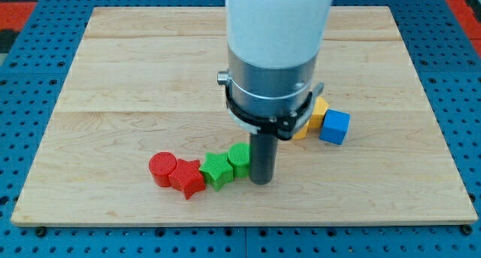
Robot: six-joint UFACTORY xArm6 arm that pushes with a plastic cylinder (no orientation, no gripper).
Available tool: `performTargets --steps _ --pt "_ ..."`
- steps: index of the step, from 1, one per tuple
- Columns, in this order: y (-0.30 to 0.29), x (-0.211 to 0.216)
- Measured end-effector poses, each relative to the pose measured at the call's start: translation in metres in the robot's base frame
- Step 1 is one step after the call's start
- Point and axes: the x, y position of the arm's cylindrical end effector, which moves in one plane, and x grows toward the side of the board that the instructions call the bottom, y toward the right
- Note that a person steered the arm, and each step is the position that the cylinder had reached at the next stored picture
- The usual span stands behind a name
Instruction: Push the green circle into red circle
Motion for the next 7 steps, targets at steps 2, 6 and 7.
performTargets --steps 2,6,7 --pt "0.000 -0.021" --pt "-0.076 -0.037" --pt "-0.043 -0.054"
